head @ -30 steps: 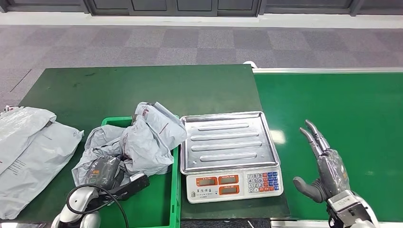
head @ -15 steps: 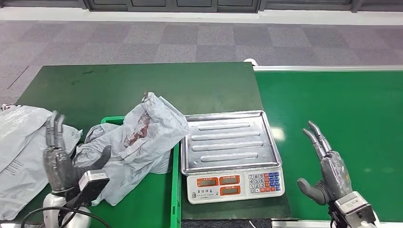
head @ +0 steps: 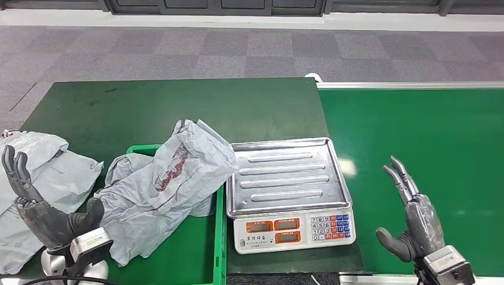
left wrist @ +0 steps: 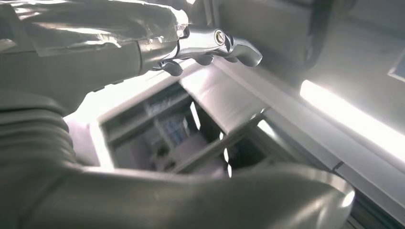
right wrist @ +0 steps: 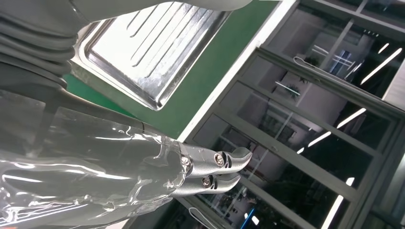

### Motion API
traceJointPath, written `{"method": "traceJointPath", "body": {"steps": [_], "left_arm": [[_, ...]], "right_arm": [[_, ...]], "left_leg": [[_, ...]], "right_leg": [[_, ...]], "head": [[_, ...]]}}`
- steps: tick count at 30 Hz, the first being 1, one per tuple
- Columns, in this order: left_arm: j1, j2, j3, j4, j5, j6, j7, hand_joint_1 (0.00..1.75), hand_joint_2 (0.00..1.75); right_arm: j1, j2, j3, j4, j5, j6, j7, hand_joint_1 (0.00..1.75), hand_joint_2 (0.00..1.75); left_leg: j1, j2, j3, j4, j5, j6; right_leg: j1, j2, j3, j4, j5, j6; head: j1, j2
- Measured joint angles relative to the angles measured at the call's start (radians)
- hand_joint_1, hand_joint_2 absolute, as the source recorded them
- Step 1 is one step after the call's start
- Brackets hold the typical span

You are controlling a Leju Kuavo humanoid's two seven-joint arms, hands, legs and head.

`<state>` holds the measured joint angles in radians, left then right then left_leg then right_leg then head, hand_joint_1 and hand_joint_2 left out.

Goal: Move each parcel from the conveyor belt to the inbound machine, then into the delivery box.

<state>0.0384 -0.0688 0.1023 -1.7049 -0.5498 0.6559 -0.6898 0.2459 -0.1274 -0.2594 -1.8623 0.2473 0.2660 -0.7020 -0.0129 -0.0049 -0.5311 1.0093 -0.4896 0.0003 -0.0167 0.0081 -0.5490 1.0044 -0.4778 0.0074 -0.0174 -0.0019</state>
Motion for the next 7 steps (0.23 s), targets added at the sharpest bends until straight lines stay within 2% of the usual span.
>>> {"method": "traceJointPath", "body": {"steps": [1, 2, 5, 6, 7], "left_arm": [[-0.001, 0.003, -0.008, 0.000, 0.065, -0.045, -0.003, 0.00, 1.31], [-0.003, 0.008, -0.023, 0.001, 0.153, -0.124, -0.005, 0.00, 1.75], [-0.036, 0.022, -0.088, 0.036, 0.407, -0.476, -0.008, 0.00, 1.75], [-0.060, 0.020, -0.113, 0.068, 0.457, -0.589, -0.010, 0.00, 1.75], [-0.072, 0.019, -0.127, 0.085, 0.479, -0.645, -0.010, 0.00, 1.75]], "right_arm": [[-0.001, 0.000, 0.000, 0.000, -0.004, -0.001, 0.000, 0.00, 0.00], [-0.005, -0.001, 0.000, 0.003, -0.012, -0.001, 0.000, 0.00, 0.44], [-0.049, -0.002, 0.000, 0.041, -0.065, -0.001, 0.002, 0.00, 1.75], [-0.077, 0.000, 0.000, 0.070, -0.088, -0.011, 0.005, 0.00, 1.75], [-0.091, 0.001, 0.000, 0.085, -0.099, -0.017, 0.006, 0.00, 1.75]], "left_leg": [[0.000, 0.000, 0.000, 0.000, 0.000, 0.000], [0.000, 0.000, 0.000, 0.000, 0.000, 0.000], [0.000, 0.000, -0.002, 0.000, 0.002, 0.002], [0.000, 0.000, -0.003, 0.000, 0.003, 0.002], [0.000, 0.000, -0.003, 0.000, 0.003, 0.003]], "right_leg": [[0.000, 0.000, 0.000, 0.000, 0.000, 0.000], [0.000, 0.000, 0.000, 0.000, 0.000, 0.000], [0.000, 0.000, -0.001, 0.000, 0.001, 0.001], [0.000, 0.000, -0.002, 0.000, 0.003, 0.001], [0.000, 0.000, -0.002, 0.000, 0.003, 0.001]], "head": [[0.000, 0.000], [0.000, 0.000], [0.000, 0.000], [0.000, 0.000], [0.000, 0.000]]}}
